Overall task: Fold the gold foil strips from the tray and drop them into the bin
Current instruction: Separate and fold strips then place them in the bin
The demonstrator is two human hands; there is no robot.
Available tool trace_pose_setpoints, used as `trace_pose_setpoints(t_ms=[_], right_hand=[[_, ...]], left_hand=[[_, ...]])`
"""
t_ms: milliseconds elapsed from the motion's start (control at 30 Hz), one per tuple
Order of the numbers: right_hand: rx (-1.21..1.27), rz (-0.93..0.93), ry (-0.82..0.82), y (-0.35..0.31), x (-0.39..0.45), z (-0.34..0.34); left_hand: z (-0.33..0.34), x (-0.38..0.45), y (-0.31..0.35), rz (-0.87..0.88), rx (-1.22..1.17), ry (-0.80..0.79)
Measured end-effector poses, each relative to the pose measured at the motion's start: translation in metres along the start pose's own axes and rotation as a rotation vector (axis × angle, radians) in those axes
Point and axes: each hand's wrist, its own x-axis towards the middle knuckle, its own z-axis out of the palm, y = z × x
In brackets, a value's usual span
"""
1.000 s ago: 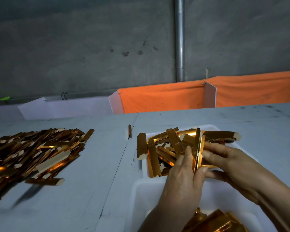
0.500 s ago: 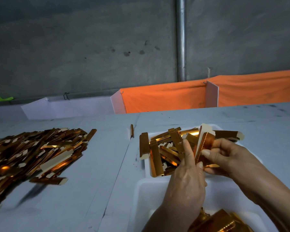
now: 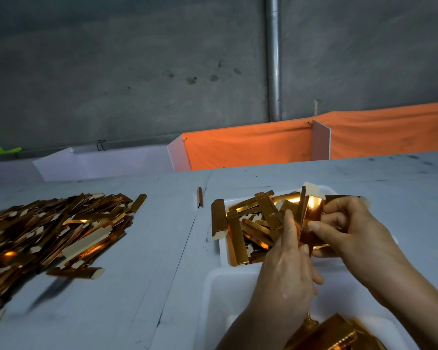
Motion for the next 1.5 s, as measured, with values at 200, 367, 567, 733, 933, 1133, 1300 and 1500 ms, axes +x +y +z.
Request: trace_pose_setpoints(t_ms=[200,367,567,733,933,1133,1300,1500], right_hand=[[0.034,-0.012,0.005,-0.002,-0.001,0.0],[0.116,0.011,-0.045,-0.006,-0.003,0.001],[0.111,0.089,-0.039,0.003,0.003,-0.004],[0.225,0.19,-0.139,0.006,0.006,-0.011],[0.314,0.17,-0.159,0.004,0.006,-0.016],[0.222,0.033,-0.144,-0.001,0.005,-0.016],[0.207,0.063,-0.15,-0.003,0.004,-0.019],[0.152,0.071,-0.144,0.001,0.007,-0.017]], left_hand=[[0.004,0.002,-0.008,-0.007,0.017,0.067],[0.006,0.001,-0.013,-0.006,-0.01,0.058],[0.002,0.002,-0.014,0.002,-0.233,0.037],[-0.005,0.006,-0.019,-0.015,-0.467,-0.007],[-0.009,0.004,-0.019,-0.08,-0.578,-0.04],[-0.009,0.002,-0.018,-0.059,-0.573,-0.033],[-0.009,0.003,-0.018,-0.004,-0.48,-0.025],[-0.008,0.001,-0.018,0.021,-0.347,-0.057]])
